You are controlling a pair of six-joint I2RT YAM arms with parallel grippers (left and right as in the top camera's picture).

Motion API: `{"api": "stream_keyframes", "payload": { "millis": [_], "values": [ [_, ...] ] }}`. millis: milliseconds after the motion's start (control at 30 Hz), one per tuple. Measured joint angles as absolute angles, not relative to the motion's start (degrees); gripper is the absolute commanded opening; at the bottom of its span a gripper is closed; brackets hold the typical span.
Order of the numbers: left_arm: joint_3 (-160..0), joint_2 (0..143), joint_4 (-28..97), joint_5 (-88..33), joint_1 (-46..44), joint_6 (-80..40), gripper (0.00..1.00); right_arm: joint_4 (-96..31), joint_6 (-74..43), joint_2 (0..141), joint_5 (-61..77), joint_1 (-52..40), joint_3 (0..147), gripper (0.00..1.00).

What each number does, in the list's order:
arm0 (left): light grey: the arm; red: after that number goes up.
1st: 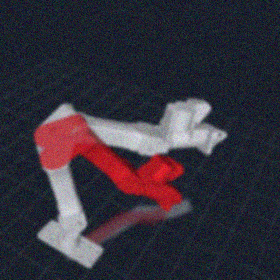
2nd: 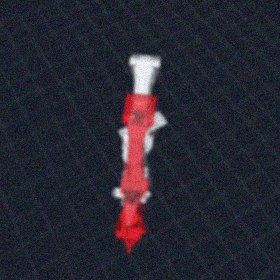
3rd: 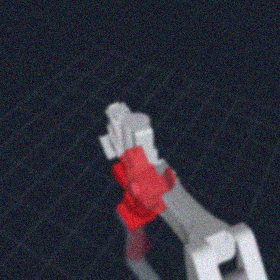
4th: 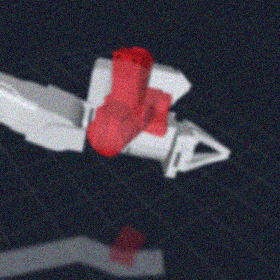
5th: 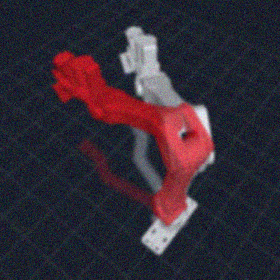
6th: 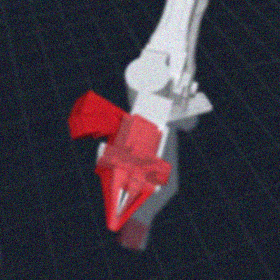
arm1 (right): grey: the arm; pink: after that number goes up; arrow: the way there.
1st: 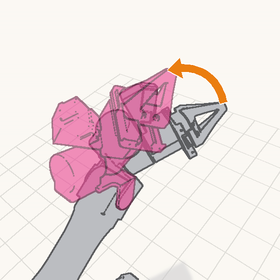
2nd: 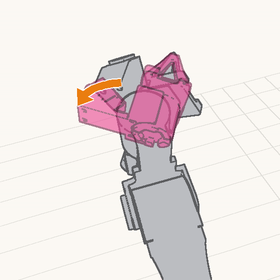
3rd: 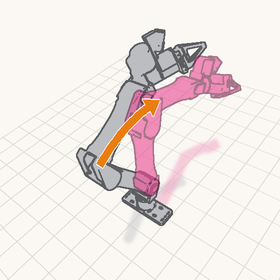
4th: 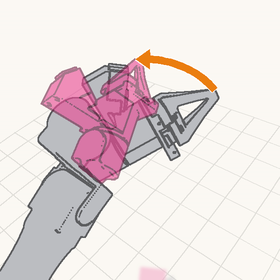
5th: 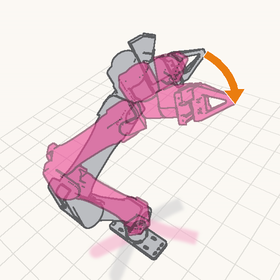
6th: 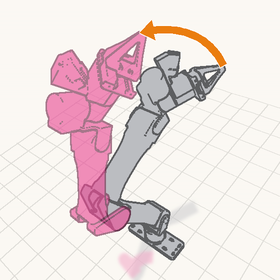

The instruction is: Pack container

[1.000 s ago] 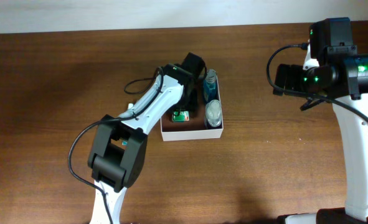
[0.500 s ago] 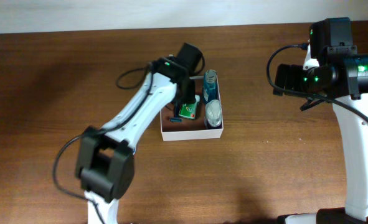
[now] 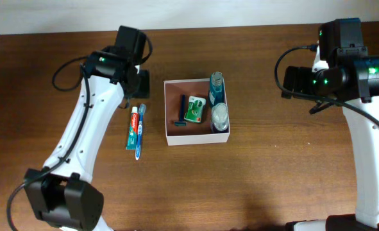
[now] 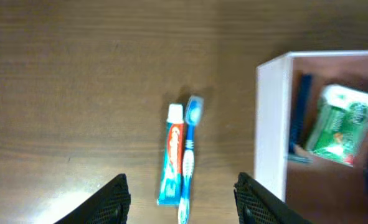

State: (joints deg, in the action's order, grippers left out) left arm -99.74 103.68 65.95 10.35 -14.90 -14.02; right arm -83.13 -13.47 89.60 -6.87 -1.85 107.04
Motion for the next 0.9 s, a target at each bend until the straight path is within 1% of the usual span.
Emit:
{"api": "stream_keyframes", "payload": {
  "millis": [167, 267, 400, 533, 900],
  "values": [
    [-89.47, 103.79, 57.98, 9.32, -10.94, -12.97, 0.56, -83.07, -13.52, 89.62, -6.87, -1.85, 107.04, 0.98],
    [-82.24, 103.9, 50.57, 7.31, -8.84, -12.8, 0.56, -83.02, -13.54, 89.62, -6.87, -1.85, 107.04, 0.98],
    [-77.8, 103.94, 45.91, 6.02, -8.43, -12.8, 0.56, -83.09, -13.52, 89.6, -6.9, -1.85, 107.04, 0.98],
    [-75.85, 103.94, 43.9, 4.67, -8.45, -12.8, 0.56, -83.09, -13.52, 89.6, -6.87, -1.85, 107.04, 0.98],
    [-75.53, 104.05, 43.2, 3.84, -8.45, -12.8, 0.56, -83.11, -13.5, 89.6, -6.87, -1.85, 107.04, 0.98]
  ]
}}
